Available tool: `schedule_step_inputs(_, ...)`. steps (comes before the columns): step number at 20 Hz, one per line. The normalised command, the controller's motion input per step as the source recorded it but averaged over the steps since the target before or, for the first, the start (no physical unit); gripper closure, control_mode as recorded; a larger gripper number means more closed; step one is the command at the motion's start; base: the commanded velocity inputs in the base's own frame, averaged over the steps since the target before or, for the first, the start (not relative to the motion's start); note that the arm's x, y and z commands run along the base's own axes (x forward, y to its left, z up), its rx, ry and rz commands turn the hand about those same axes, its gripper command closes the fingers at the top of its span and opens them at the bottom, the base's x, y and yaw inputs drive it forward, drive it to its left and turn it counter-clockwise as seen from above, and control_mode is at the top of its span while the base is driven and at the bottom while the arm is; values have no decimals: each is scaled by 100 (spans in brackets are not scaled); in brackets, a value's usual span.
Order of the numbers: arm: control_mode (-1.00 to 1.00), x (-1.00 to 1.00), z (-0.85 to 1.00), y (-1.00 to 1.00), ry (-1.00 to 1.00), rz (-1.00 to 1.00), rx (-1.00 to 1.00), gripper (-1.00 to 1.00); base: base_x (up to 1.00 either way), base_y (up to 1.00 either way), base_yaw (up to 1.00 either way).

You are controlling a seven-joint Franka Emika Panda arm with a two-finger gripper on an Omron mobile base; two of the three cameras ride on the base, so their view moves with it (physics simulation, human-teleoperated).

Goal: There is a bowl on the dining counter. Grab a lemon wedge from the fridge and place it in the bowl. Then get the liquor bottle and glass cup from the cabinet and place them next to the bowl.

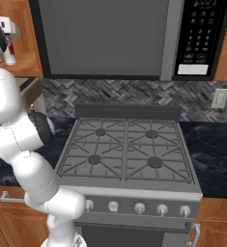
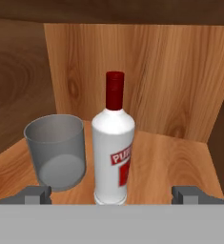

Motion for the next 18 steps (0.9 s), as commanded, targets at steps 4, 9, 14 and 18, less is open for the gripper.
schedule_step_inputs(4,-100,19,-9,15,0,0,0,-100,0,0,0)
schedule_step_inputs(9,-100,18,-7,13,0,0,0,-100,0,0,0)
schedule_step_inputs(14,-100,16,-1,7,0,0,0,-100,0,0,0)
schedule_step_inputs(18,-100,17,0,6,0,0,0,-100,0,0,0)
